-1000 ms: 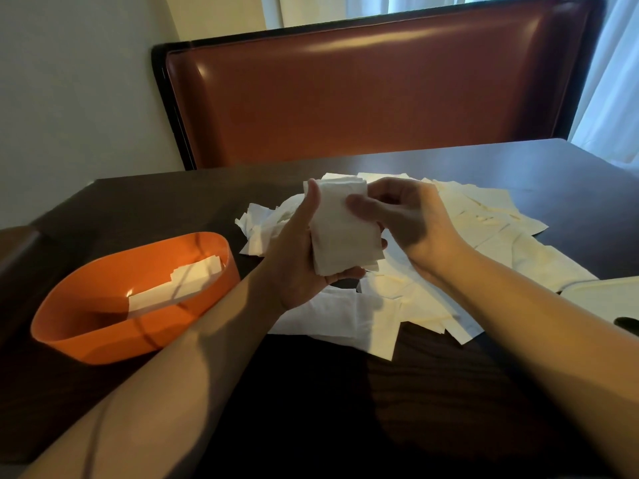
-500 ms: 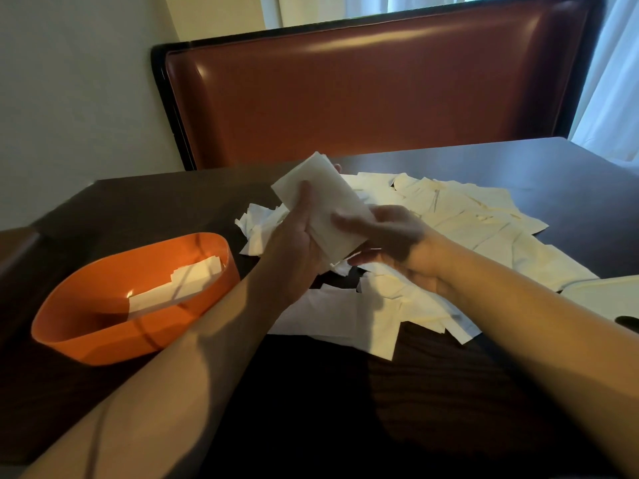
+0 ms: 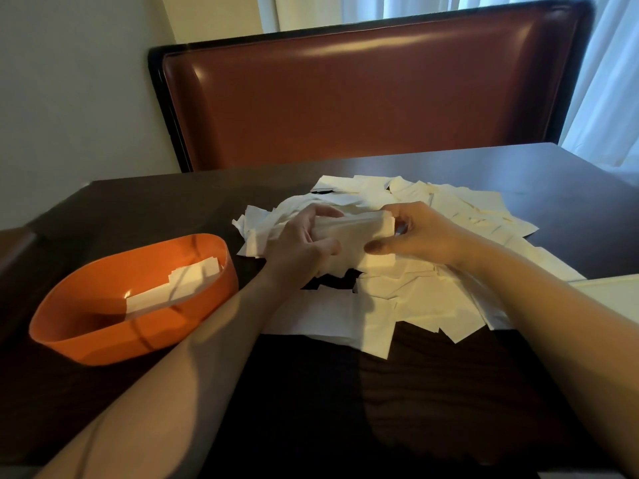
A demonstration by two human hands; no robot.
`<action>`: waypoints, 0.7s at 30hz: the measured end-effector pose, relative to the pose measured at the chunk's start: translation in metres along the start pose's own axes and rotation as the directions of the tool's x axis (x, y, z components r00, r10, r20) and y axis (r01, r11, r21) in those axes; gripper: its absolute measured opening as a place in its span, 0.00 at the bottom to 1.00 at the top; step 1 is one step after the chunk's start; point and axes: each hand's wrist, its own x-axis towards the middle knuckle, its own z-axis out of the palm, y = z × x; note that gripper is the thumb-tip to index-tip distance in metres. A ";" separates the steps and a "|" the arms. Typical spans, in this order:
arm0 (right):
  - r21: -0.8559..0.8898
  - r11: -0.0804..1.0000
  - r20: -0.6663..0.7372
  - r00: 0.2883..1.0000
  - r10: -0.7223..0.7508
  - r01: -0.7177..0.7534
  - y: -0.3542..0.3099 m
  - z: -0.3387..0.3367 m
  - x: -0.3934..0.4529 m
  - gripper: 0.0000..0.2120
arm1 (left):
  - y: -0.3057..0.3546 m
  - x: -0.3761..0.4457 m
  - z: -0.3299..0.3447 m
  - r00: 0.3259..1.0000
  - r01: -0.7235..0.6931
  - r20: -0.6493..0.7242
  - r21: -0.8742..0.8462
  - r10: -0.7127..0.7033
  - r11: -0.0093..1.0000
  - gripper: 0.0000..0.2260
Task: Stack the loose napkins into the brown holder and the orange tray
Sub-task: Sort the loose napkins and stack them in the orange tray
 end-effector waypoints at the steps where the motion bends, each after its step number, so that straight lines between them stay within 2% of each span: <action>1: 0.023 1.000 0.021 1.000 -0.007 0.007 0.001 0.001 0.000 0.13 | 0.001 -0.001 0.001 1.000 -0.009 0.001 0.011 0.009 1.000 0.18; 3: 0.028 0.999 0.043 0.998 -0.041 0.040 -0.001 0.003 -0.002 0.13 | 0.002 -0.002 0.002 0.999 -0.047 -0.022 0.044 0.048 0.998 0.18; 6: 0.036 0.999 -0.007 0.999 -0.037 0.037 -0.004 -0.003 -0.002 0.11 | 0.000 -0.001 0.002 0.998 -0.053 -0.022 0.047 0.054 0.998 0.19; 10: -0.036 0.999 0.122 0.992 -0.013 0.018 -0.002 -0.011 -0.005 0.09 | 0.000 -0.002 0.000 1.000 -0.003 0.030 0.007 0.003 1.000 0.16; 12: -0.059 0.998 0.104 0.995 0.001 0.005 -0.002 -0.010 -0.006 0.06 | -0.001 -0.002 -0.001 0.998 -0.053 0.030 0.056 0.052 0.997 0.13; 13: -0.046 0.999 0.065 0.998 -0.004 0.007 -0.002 -0.010 -0.005 0.08 | -0.001 -0.002 -0.001 0.996 -0.080 0.031 0.081 0.078 0.993 0.12; 16: 0.115 0.991 -0.068 0.996 -0.066 0.073 -0.005 -0.011 -0.004 0.22 | 0.002 -0.003 -0.002 0.996 -0.079 0.052 0.032 0.077 0.996 0.08; 18: 0.300 0.948 -0.131 0.989 -0.067 0.104 -0.013 -0.013 -0.007 0.22 | 0.009 -0.005 -0.002 0.995 0.008 0.102 -0.143 0.007 0.990 0.02; 21: 0.469 0.878 -0.070 0.995 -0.068 0.093 -0.024 -0.013 -0.009 0.12 | 0.013 -0.005 -0.005 0.951 0.197 0.296 -0.358 -0.089 0.913 0.17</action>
